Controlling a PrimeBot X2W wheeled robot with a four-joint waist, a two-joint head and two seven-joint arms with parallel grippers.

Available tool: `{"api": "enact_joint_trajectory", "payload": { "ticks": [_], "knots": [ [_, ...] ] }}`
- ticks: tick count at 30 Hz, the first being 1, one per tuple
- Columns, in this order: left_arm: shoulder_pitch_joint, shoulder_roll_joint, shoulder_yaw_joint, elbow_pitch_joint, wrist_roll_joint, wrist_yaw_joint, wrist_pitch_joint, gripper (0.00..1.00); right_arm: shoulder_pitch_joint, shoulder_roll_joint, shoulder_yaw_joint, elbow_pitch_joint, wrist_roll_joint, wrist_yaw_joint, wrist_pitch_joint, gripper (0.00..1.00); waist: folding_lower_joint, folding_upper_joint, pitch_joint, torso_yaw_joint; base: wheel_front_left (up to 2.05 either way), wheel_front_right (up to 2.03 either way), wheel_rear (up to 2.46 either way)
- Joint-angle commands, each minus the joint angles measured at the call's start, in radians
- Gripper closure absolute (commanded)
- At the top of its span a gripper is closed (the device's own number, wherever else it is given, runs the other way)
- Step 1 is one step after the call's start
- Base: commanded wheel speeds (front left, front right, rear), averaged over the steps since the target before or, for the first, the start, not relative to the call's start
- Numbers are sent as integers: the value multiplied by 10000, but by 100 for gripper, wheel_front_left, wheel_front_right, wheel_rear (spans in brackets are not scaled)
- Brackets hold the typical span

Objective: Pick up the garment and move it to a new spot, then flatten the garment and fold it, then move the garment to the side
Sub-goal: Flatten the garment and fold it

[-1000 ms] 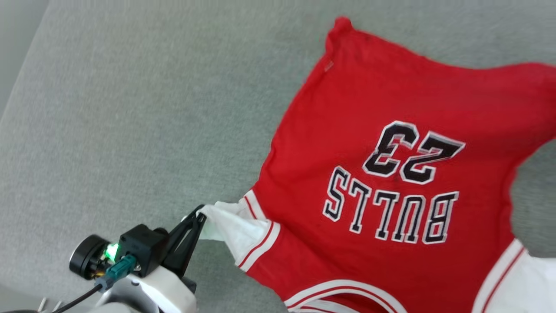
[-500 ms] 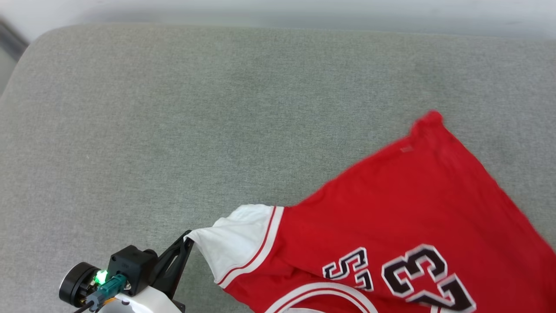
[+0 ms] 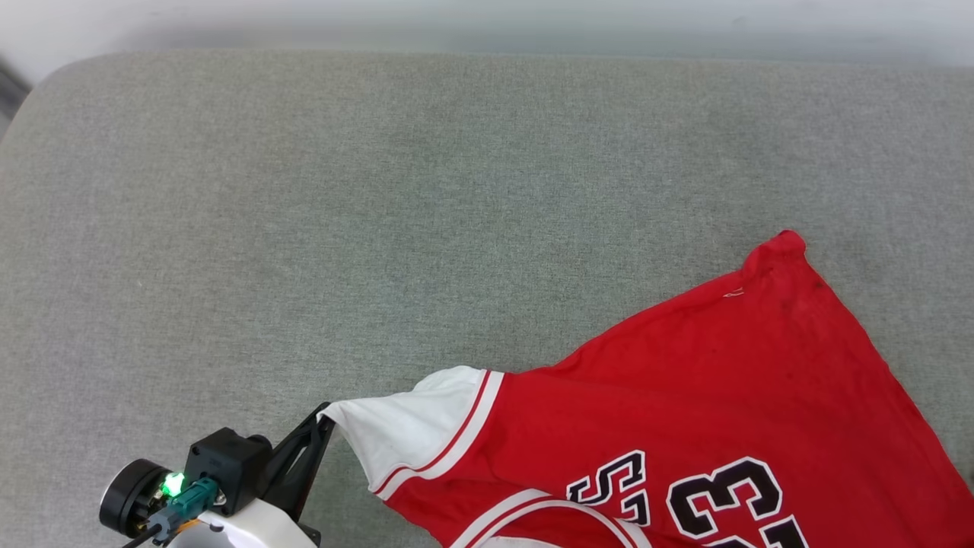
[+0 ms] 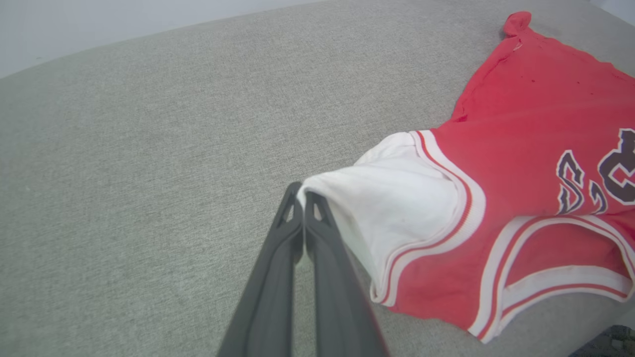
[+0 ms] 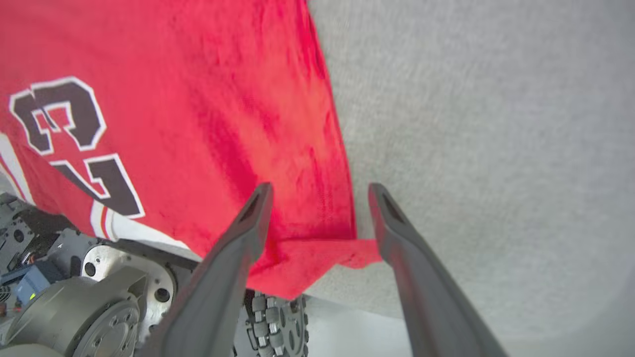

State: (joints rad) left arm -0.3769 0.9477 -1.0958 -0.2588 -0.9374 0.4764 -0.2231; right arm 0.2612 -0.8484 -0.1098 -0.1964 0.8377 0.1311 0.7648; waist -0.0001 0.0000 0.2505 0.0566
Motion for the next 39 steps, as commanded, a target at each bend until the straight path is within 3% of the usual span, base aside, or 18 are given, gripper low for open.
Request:
{"api": "enact_joint_trajectory", "payload": {
  "ticks": [1,7,14,22,27,31,36,38,39],
  "knots": [
    [-7,-32,29,15,27,0,-23,100,-436,-213,-246,-276,36,-7,30,0,1,0,42,25,0,0,0],
    [-325,-238,31,88,189,-150,-7,100,-2390,-1063,-513,-922,131,-7,761,0,1,0,435,308,0,0,0],
    [-898,-622,-73,252,529,-390,147,100,-5297,-1500,1242,-568,6,-7,2569,0,1,0,1096,851,0,0,0],
    [-1471,-960,-92,271,862,-498,239,100,-8371,-290,3498,730,-1059,-7,4371,0,1,0,1827,1381,0,0,0],
    [-1642,-1147,-73,341,933,-540,181,100,-9385,431,4191,1998,-1603,-7,4309,0,1,0,2295,1610,0,0,0],
    [-1671,-1282,-67,463,961,-594,128,100,-9349,801,4561,2832,-1688,-6,3963,0,1,0,2514,1731,0,0,0],
    [-1647,-1362,-56,546,952,-610,73,100,-8605,713,5409,3320,-1531,-4,3882,0,1,0,2542,1726,0,0,0],
    [-1602,-1392,-55,604,902,-618,78,100,-8559,755,5501,3348,-1386,-4,3489,100,1,0,2466,1658,0,0,0],
    [-1571,-1392,-64,634,878,-619,71,100,-8622,823,5455,3346,-1296,-4,3231,100,1,0,2392,1609,0,0,0]
  ]
}}
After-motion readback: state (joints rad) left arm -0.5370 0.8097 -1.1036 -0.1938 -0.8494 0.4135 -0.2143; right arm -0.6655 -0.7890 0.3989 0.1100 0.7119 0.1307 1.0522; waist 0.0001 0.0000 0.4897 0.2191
